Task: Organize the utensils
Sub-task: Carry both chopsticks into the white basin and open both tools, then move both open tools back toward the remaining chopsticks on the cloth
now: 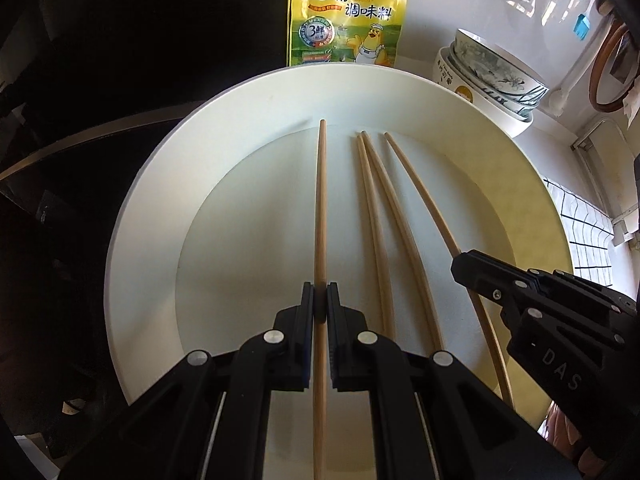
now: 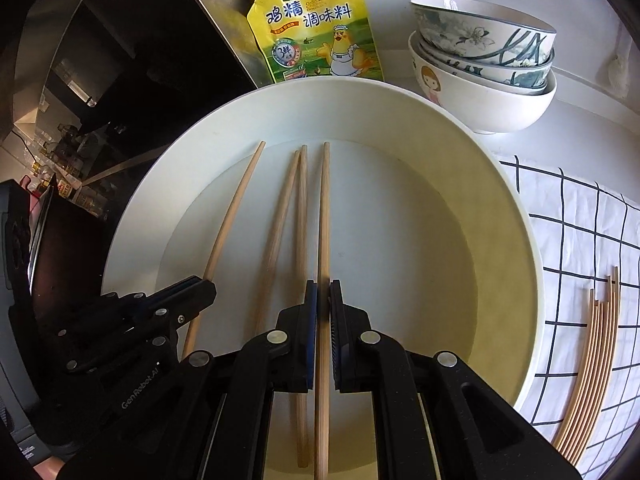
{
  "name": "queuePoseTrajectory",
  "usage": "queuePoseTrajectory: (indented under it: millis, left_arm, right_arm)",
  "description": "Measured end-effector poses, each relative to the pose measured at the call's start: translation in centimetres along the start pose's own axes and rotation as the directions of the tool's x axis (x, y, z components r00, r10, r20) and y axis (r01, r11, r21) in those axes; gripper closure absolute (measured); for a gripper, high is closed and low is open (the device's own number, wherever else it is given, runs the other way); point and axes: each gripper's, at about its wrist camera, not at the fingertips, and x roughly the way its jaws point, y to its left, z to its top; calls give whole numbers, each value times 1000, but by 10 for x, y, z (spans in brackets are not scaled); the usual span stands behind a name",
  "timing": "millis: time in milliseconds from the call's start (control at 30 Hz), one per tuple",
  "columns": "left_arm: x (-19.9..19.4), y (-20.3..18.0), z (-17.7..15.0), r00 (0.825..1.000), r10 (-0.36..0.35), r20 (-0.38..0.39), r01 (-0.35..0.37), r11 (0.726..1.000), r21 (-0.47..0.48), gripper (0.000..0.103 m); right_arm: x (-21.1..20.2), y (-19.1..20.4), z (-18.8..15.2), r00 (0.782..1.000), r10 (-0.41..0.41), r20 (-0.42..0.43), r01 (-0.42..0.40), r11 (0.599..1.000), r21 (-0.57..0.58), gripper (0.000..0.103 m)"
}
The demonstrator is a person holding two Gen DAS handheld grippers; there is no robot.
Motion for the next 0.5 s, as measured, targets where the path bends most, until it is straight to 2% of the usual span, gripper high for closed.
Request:
queuePoseTrajectory:
  millis: [267,333,400,500]
  left_arm:
    - [2,4,0,1000,3,-10,-3,1000,-14,93]
    - [0,5,1,1000,4,-2,-4,1000,-18,77]
    - [-6,6,0,1000,10,14,-10,1000,-21,67]
    - [-13,7,0,999,14,30,-14,1000,-24,64]
  right_arm:
    - [0,-2,0,1000,-4,-3,4,1000,10,97]
    - [-1,-4,1,1000,0,-2,0,1000,16,94]
    - [-4,-5,0,1000,-1,2,1,1000,19,94]
    - [-8,-7,-2,1000,-2,10,2,1000,25,94]
